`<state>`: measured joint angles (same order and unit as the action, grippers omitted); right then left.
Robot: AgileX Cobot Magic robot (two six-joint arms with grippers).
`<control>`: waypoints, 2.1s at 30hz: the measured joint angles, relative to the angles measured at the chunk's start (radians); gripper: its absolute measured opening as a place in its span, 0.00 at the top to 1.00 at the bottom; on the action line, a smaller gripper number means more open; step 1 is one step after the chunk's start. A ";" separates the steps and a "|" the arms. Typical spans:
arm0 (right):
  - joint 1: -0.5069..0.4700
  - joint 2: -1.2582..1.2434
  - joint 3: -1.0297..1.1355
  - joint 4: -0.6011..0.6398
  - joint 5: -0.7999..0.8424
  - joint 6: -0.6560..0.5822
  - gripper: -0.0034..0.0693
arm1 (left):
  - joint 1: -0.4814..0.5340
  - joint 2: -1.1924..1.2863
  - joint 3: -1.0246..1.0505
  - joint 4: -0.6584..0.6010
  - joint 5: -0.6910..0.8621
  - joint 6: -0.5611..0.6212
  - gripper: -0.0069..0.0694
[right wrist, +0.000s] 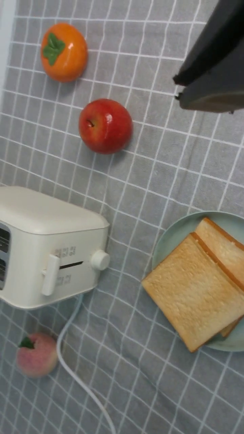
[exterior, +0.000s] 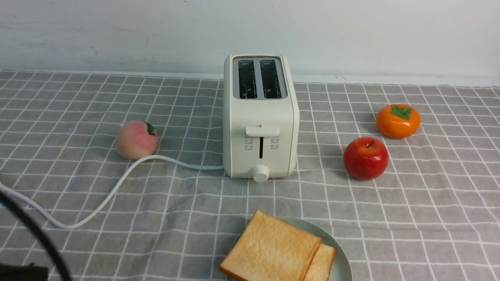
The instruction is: Take toasted bread from bread machine on grey coffee table place on plate.
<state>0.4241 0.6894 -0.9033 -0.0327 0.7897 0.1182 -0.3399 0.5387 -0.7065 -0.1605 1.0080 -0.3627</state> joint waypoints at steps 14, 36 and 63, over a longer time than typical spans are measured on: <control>0.000 -0.511 0.664 -0.107 -0.406 0.103 0.98 | 0.000 -0.374 0.077 -0.034 0.078 -0.170 0.93; 0.000 -0.538 0.718 -0.260 -0.488 0.110 0.96 | 0.000 -0.377 0.098 0.182 -0.008 -0.160 0.93; 0.000 -0.538 0.718 -0.262 -0.488 0.112 0.93 | 0.279 -0.550 0.736 0.230 -0.592 0.037 0.91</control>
<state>0.4241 0.1511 -0.1857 -0.2942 0.3014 0.2304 -0.0605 -0.0111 0.0294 0.0698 0.4158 -0.3259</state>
